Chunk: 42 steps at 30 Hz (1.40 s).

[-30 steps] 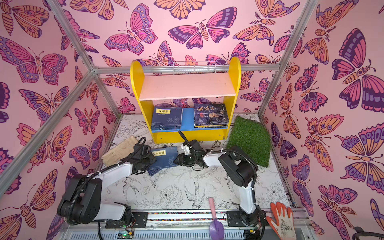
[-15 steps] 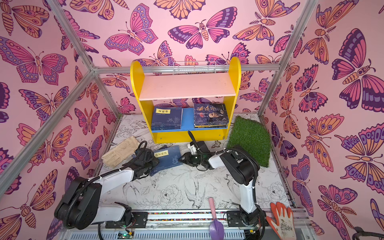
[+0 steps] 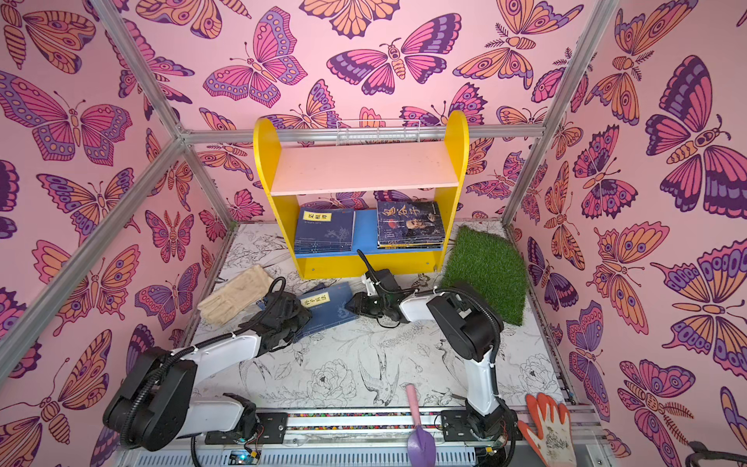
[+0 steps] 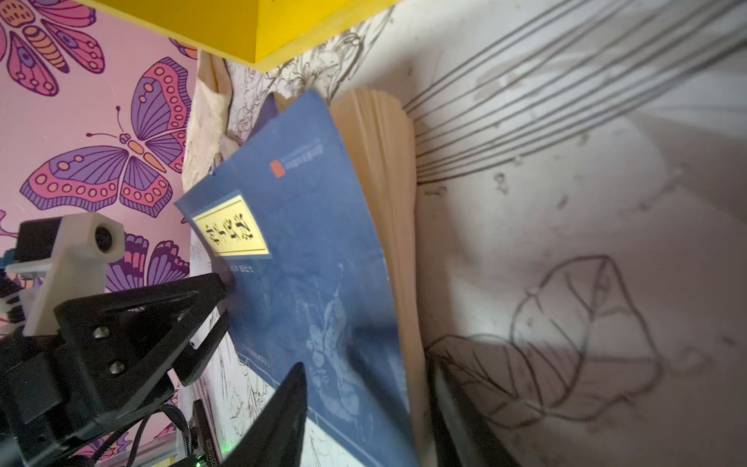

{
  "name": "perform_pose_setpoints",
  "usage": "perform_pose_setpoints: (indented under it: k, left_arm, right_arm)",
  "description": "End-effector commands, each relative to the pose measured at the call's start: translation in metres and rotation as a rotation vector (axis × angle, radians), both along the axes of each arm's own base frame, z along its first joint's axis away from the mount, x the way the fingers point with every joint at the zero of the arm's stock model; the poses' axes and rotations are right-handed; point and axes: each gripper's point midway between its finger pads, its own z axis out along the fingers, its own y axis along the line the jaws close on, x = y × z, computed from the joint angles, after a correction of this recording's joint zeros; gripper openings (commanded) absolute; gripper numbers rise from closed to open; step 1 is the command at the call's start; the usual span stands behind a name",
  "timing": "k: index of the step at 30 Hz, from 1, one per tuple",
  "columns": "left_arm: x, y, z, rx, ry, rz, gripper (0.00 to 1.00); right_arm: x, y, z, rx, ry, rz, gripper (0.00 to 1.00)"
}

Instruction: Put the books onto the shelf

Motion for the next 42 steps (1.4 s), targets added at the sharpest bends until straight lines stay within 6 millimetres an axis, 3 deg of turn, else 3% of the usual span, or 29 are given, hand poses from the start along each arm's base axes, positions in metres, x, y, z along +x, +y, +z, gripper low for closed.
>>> perform_pose_setpoints:
  k: [1,4,9,17,22,26,32,38,42]
  left_arm:
    - [-0.049,0.004,-0.043,0.027,0.221,-0.033,0.55]
    - [-0.048,0.004,-0.043,0.026,0.22,-0.034,0.55]
    - [-0.047,0.003,-0.043,0.022,0.219,-0.036,0.55]
    - [-0.041,0.001,-0.028,-0.021,0.16,-0.033,0.57]
    - [-0.03,0.001,0.017,-0.143,-0.011,-0.026,0.68]
    - [-0.026,-0.002,0.058,-0.203,-0.144,-0.081,0.81]
    - [-0.029,-0.025,0.096,-0.269,-0.242,-0.237,0.94]
    - [-0.023,-0.039,0.118,-0.312,-0.324,-0.32,0.91]
    - [-0.016,-0.046,0.14,-0.345,-0.425,-0.358,0.72]
  right_arm:
    - [-0.02,0.019,0.003,0.117,0.022,0.094,0.46]
    - [-0.024,0.027,0.037,0.263,-0.023,0.136,0.44]
    - [-0.025,0.025,0.074,0.397,-0.073,0.154,0.37]
    - [-0.02,0.014,0.085,0.396,-0.097,0.109,0.03]
    - [-0.011,-0.012,0.097,0.453,-0.112,0.046,0.0]
    - [-0.01,-0.031,0.126,0.558,-0.142,0.02,0.0]
    - [-0.018,-0.033,0.164,0.633,-0.18,0.059,0.0]
    - [-0.033,-0.023,0.194,0.677,-0.191,0.149,0.0]
    - [-0.047,-0.008,0.192,0.66,-0.16,0.212,0.0]
